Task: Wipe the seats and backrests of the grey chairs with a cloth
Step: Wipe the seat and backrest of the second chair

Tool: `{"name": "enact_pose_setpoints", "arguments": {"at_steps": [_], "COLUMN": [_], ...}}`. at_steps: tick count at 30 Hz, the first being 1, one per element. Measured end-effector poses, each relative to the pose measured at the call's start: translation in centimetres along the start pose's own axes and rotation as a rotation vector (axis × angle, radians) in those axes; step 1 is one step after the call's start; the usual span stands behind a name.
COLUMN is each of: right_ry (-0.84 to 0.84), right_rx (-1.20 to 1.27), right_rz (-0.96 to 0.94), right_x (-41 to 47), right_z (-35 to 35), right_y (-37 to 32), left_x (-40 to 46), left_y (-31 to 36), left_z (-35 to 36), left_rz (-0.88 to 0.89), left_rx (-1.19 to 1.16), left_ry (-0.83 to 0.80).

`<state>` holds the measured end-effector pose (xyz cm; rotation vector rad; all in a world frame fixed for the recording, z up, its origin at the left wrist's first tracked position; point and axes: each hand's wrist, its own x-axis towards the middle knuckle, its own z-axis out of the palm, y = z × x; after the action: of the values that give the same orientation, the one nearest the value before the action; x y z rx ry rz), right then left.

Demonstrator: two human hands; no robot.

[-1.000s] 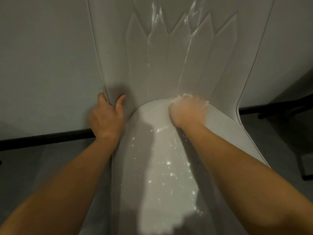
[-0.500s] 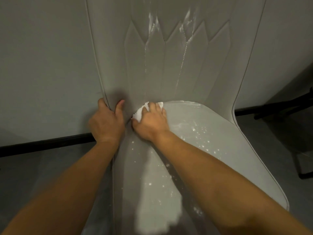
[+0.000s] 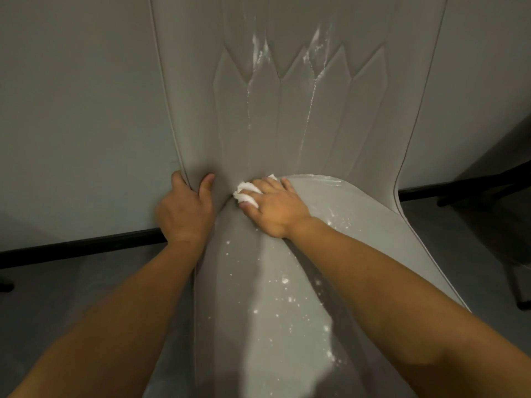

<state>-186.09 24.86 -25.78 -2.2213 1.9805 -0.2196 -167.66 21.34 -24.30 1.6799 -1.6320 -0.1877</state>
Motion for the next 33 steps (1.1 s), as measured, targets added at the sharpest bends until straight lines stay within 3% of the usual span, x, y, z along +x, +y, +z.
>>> {"name": "enact_pose_setpoints", "arguments": {"at_steps": [7, 12, 20, 25, 30, 33], "right_ry": [0.094, 0.176, 0.218, 0.342, 0.265, 0.215], "right_rx": [-0.174, -0.302, -0.081, 0.123, -0.001, 0.033], "right_rz": [0.389, 0.557, 0.745, 0.627, 0.388, 0.153], "right_x": [-1.7, -4.9, -2.2, 0.7, 1.6, 0.5], "right_z": [-1.9, -2.2, -1.5, -0.7, 0.9, 0.5], "right_y": [5.7, 8.4, 4.7, 0.5, -3.2, -4.4], "left_x": [0.1, 0.2, 0.0, -0.1, -0.1, 0.1], "left_y": [-0.2, -0.4, -0.3, 0.2, 0.2, 0.1], "left_z": [-0.2, 0.1, 0.1, -0.2, -0.3, -0.3], "left_rz": [0.025, 0.021, 0.020, 0.012, 0.022, 0.022], "left_rx": [-0.021, -0.022, -0.040, -0.061, -0.050, -0.045], "left_ry": [0.000, -0.007, -0.004, -0.005, -0.012, -0.011]}}
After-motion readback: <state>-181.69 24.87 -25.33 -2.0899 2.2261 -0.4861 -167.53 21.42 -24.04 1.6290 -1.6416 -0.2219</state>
